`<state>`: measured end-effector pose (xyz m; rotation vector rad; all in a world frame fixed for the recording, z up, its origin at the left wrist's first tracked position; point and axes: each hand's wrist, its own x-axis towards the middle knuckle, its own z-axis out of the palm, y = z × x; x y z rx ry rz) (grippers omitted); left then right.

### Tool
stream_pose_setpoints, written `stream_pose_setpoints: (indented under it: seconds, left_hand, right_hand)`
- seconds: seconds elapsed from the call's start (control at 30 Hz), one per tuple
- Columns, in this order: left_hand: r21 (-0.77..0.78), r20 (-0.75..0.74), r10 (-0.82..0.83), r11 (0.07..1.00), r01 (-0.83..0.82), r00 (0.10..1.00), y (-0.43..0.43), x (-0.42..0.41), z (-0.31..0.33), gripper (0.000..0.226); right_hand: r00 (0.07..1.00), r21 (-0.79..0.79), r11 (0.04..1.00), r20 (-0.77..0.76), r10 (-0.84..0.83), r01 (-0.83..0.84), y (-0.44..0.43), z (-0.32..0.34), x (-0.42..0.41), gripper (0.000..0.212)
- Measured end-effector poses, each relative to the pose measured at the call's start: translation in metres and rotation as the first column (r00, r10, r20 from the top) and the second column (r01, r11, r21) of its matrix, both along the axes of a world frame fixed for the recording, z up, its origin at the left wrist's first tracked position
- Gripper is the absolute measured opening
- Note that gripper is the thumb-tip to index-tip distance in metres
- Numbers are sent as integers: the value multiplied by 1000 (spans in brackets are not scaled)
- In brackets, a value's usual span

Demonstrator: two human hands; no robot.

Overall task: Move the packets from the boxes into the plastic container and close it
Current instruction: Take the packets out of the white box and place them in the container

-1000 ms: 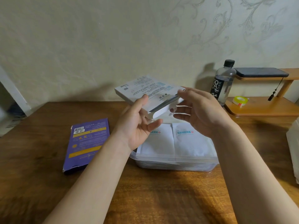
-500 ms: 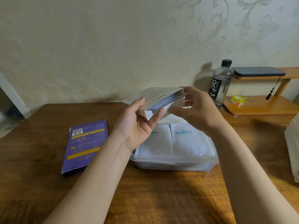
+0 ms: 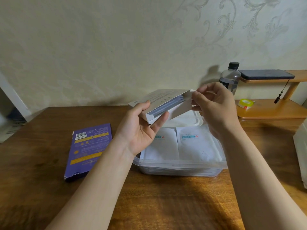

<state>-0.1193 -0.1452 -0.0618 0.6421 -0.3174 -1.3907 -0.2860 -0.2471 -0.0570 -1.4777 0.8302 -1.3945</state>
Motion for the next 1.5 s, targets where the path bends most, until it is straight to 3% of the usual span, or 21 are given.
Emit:
stream_pose_setpoints:
  seconds: [0.27, 0.43, 0.57, 0.67, 0.73, 0.83, 1.03, 1.17, 1.33, 1.43, 1.5]
  left_hand:
    - [0, -6, -14, 1000, 14, 1000, -2, 3, -3, 41]
    - [-15, 8, -25, 1000, 25, 1000, 0, 1, -3, 40]
    - [2, 46, -38, 999, 38, 998, 0, 0, -4, 45]
    - [7, 27, 6, 1000, -6, 1000, -3, 1, -5, 60]
    - [-2, 4, 36, 999, -36, 999, -5, 1, -5, 58]
    - [-19, -20, 88, 996, -88, 996, -6, 1, -7, 33]
    - [-73, 30, 146, 987, -144, 989, -8, 3, -10, 40]
    - [-88, 4, 176, 981, -175, 984, -9, 3, -12, 33]
    - [-85, 25, 205, 976, -203, 978, -9, 3, -12, 32]
    - [-63, 2, 224, 973, -224, 975, -11, 2, -12, 44]
    - [-67, -3, 232, 971, -231, 973, -11, 2, -13, 48]
  right_hand:
    - [992, -71, 997, -125, -19, 11, 3, -3, 6, 7]
    - [974, -105, 990, -196, -113, 94, 1, -4, 8, 21]
    - [969, -84, 988, -200, -143, 129, 0, -5, 8, 18]
    - [940, -197, 961, -241, -241, 196, 1, -4, 8, 4]
    - [917, -291, 932, -270, -295, 214, 6, 0, 7, 6]
    - [925, -302, 952, -344, -160, 53, 16, 6, 11, 3]
    - [881, -112, 930, -378, 285, -350, 33, 7, 19, 7]
    - [846, -91, 893, -375, 380, -442, 36, 5, 22, 4]
    - [865, -229, 921, -469, 179, -315, 42, 0, 33, 18]
    - [879, -345, 917, -478, 14, -202, 46, -5, 39, 10]
    - [866, -367, 907, -499, -4, -207, 47, -4, 40, 9]
